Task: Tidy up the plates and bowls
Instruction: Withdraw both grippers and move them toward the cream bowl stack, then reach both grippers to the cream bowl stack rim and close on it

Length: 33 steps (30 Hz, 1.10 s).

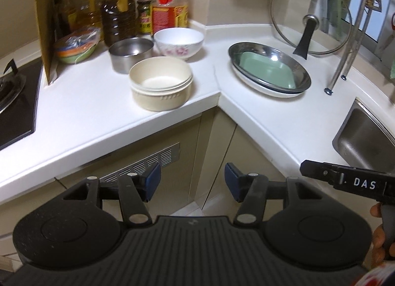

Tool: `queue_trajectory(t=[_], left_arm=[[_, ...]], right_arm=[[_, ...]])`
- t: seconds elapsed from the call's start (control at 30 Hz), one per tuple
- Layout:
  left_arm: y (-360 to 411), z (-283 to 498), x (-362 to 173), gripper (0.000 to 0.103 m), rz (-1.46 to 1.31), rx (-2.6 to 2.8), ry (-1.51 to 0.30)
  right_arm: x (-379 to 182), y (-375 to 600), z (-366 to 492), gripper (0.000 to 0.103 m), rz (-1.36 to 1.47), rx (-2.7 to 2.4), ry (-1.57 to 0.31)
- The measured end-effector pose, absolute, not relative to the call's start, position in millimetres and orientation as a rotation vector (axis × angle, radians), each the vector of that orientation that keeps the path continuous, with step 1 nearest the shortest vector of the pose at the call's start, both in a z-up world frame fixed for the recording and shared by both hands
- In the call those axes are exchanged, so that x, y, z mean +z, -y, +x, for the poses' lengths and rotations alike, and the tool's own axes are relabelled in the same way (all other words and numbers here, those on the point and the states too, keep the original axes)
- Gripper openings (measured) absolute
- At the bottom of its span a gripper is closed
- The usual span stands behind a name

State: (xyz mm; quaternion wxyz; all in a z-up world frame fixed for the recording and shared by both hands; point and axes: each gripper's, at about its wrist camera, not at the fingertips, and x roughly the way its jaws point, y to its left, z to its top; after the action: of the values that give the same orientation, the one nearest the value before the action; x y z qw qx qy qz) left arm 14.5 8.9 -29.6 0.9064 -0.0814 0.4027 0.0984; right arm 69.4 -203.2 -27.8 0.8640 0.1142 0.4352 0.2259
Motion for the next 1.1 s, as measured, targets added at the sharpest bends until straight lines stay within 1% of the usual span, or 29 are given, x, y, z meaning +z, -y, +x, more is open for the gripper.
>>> queue_trajectory(t=[0.33,0.87,1.1], left_arm=[[-56,30,-28,0.054,-0.206,0.246,-0.834],[-141,100,-24,0.053,-0.255,0.231,-0.764],[-166,130,-31,0.05,-0.296,0.19,-0.782]], right_arm=[[-31,168,88,0.048,0.234,0.524,-0.914],[-32,104,146,0.048,0.242,0.465,-0.884],[-32,64,176,0.048,0.239,0.483,-0.854]])
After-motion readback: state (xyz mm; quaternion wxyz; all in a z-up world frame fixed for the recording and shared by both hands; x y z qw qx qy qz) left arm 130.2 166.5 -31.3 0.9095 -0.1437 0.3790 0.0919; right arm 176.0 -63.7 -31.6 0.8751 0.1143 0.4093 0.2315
